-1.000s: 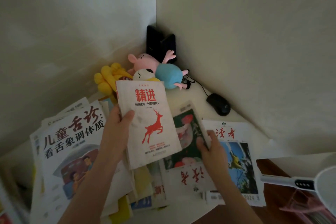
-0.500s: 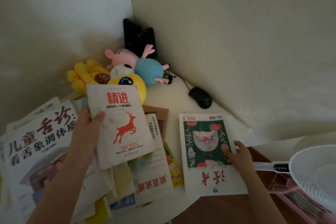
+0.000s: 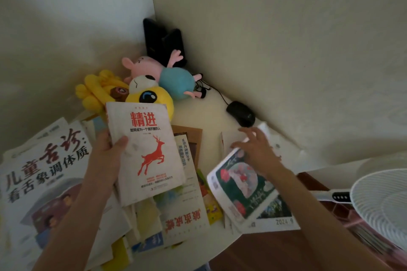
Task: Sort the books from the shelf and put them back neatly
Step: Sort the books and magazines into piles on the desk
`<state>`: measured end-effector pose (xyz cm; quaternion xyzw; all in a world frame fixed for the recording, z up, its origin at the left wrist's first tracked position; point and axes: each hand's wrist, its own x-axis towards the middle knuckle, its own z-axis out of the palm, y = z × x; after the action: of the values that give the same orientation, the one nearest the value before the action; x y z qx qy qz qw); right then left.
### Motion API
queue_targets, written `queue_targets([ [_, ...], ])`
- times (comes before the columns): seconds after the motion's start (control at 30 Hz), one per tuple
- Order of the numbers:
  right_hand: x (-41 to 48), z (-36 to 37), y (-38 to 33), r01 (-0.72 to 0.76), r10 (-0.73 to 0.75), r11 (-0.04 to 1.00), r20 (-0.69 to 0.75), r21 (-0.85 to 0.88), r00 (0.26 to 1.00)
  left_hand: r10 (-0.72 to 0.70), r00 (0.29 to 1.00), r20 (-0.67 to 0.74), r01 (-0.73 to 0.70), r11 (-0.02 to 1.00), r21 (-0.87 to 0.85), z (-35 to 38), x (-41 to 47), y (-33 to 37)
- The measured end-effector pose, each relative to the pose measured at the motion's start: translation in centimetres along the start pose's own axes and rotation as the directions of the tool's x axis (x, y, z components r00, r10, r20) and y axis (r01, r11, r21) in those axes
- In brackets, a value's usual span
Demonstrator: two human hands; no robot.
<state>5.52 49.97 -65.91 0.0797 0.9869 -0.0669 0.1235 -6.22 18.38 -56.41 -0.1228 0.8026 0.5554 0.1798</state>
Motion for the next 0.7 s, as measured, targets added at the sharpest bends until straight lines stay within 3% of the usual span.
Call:
queue_targets([
  [0.07,-1.3,3.1,-1.8,-0.028,0.026,0.999,0.043,0.042,0.999,0.001,1.000,0.004,-0.001,1.000,0.016,0.1,0.0,-0.1],
  [0.17,-4.7,7.1,-4.0,-0.217,0.203,0.959,0.092,0.182,0.975,-0.004,1.000,0.010,0.004,1.000,0.026,0.0,0.1,-0.1],
  [0.23,-6.2,8.7,-4.4,-0.191,0.176,0.955,0.086,0.226,0.981,-0.004,1.000,0.023,0.003,1.000,0.031,0.1,0.2,-0.2],
  [0.33,-6.8,8.5,-2.4,-0.038,-0.007,0.962,0.164,0.271,0.987,0.000,1.000,0.025,-0.001,1.000,0.029,0.1,0.3,-0.3],
  [0.43,-6.5,6.3,0.3,0.036,-0.088,0.976,0.236,0.213,0.968,0.010,0.999,0.046,-0.012,1.000,0.024,0.2,0.4,-0.4],
  [0.57,-6.2,4.2,1.2,-0.024,-0.061,0.967,0.324,0.253,0.944,0.013,0.997,0.072,-0.014,1.000,0.016,0.6,0.4,-0.5],
  [0.7,-6.4,6.0,0.2,-0.113,0.046,0.957,0.246,0.266,0.968,0.013,0.991,0.132,-0.014,1.000,0.010,0.9,0.3,-0.5],
])
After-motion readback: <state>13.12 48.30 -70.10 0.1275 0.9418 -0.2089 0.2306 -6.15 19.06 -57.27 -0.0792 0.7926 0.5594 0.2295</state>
